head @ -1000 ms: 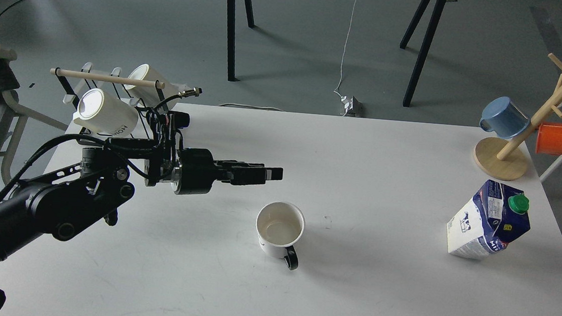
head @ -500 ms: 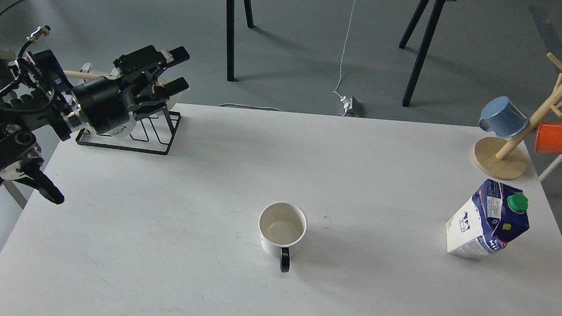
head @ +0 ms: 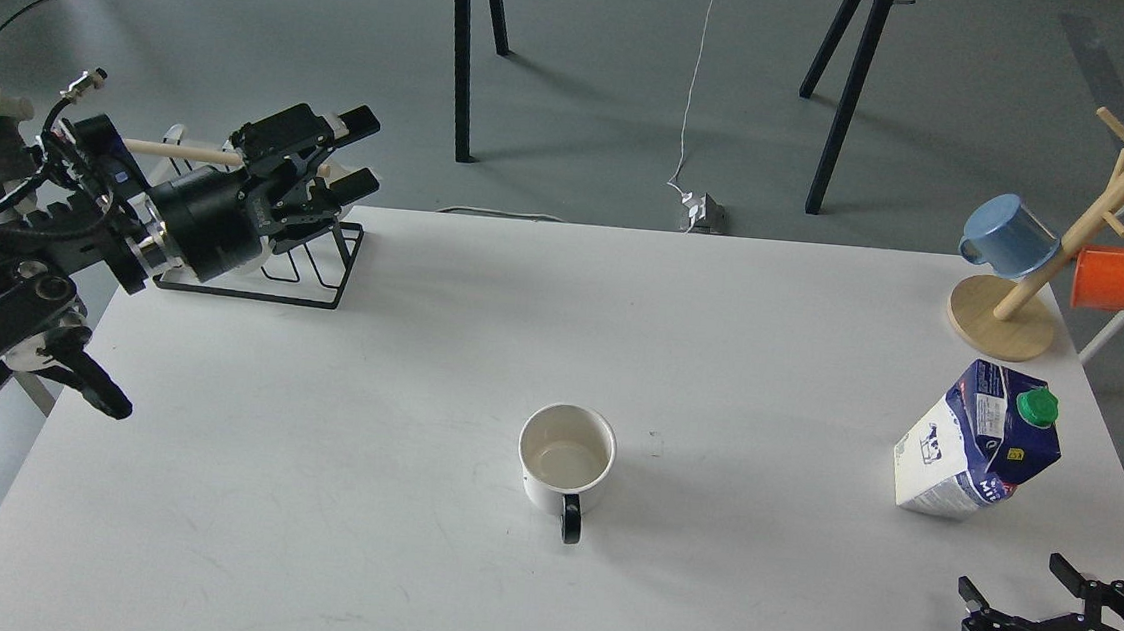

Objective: Place cup and milk with both arms
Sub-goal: 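Withdraw the left gripper toward the mug rack and bring in the right gripper, then grasp the milk carton with the right gripper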

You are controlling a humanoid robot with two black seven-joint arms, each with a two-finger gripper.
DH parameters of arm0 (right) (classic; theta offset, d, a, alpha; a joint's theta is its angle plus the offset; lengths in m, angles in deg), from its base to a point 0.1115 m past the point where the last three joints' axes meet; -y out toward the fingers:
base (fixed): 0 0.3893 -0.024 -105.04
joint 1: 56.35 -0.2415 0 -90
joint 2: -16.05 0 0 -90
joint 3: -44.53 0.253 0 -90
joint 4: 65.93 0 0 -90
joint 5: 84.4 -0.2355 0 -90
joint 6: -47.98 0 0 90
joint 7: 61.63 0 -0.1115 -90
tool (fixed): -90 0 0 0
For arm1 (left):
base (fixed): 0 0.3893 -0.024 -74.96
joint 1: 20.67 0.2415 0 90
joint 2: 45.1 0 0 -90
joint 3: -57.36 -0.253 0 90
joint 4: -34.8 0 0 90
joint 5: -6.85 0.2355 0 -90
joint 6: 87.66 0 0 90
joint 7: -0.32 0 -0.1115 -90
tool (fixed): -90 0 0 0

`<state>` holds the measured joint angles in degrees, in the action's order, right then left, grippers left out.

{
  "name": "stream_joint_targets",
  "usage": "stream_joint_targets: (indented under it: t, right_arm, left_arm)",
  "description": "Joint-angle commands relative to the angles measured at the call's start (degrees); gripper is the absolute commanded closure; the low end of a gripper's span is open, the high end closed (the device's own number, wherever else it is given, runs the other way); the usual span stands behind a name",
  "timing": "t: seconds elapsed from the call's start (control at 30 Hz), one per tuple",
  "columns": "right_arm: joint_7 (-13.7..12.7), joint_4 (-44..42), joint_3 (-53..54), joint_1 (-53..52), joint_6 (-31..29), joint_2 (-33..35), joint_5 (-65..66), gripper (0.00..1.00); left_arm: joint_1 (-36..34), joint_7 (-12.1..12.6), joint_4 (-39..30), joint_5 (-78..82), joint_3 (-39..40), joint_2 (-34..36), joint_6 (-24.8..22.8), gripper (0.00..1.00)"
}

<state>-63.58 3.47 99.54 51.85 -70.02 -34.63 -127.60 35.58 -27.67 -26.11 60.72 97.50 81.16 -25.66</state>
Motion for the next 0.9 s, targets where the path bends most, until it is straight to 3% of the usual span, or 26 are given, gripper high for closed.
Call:
stream_joint_targets:
  t: [0.0, 0.47, 0.87]
  right_arm:
    - [-0.1, -0.1, -0.3, -2.4, 0.0, -1.7, 1.0, 0.04]
    - [0.0, -0.3, -0.3, -9.0, 0.0, -2.2, 1.2, 0.04]
    - [-0.1, -6.1, -0.3, -15.1, 0.0, -9.2, 3.3, 0.05]
  left_arm:
    - [1.1, 0.0, 0.0, 0.0, 0.0, 0.0, 0.0, 0.09]
    - [3.0, 0.0, 0.1, 0.1, 0.1, 0.1, 0.0, 0.08]
    - [3.8, 0.0, 1.1, 0.1, 0.0, 0.0, 0.0, 0.08]
